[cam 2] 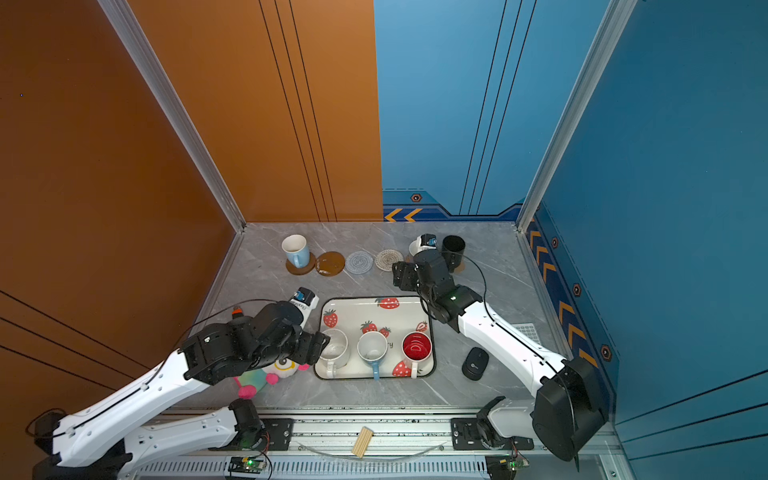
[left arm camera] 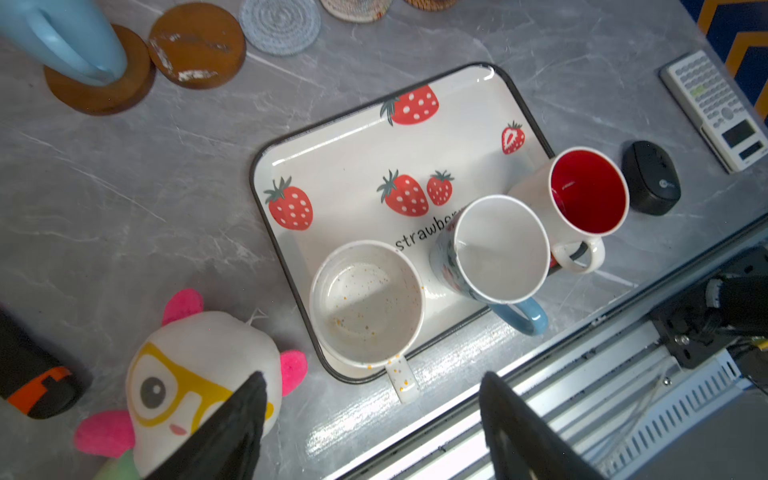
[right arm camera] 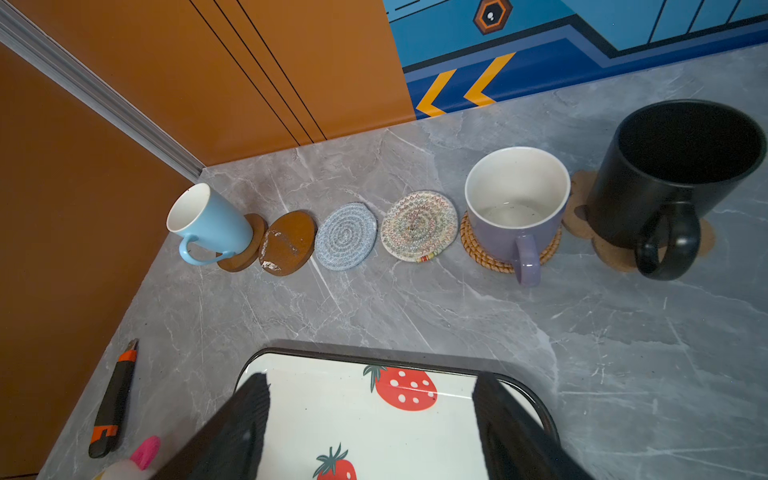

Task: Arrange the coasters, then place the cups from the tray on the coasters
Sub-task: 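Move the left gripper over the speckled white mug on the tray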

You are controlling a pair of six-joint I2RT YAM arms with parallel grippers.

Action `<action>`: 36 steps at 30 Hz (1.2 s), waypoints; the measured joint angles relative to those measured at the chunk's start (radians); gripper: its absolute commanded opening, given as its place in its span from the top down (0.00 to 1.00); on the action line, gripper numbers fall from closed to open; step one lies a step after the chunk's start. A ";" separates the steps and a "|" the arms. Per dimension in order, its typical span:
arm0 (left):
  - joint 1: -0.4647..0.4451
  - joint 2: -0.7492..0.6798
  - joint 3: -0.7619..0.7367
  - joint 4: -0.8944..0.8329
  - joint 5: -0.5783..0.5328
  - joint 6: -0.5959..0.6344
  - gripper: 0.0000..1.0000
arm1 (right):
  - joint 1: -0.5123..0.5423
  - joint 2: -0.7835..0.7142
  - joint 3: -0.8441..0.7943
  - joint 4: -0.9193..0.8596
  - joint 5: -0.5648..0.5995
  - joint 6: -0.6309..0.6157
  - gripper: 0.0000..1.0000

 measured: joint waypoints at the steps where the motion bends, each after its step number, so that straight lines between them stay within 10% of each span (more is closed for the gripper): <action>1: -0.009 0.005 -0.013 -0.007 0.012 -0.009 0.16 | 0.000 0.003 0.000 0.002 0.000 0.000 0.24; 36: -0.085 0.116 -0.252 0.152 0.089 -0.251 0.31 | -0.003 0.040 0.000 0.006 -0.011 0.008 0.24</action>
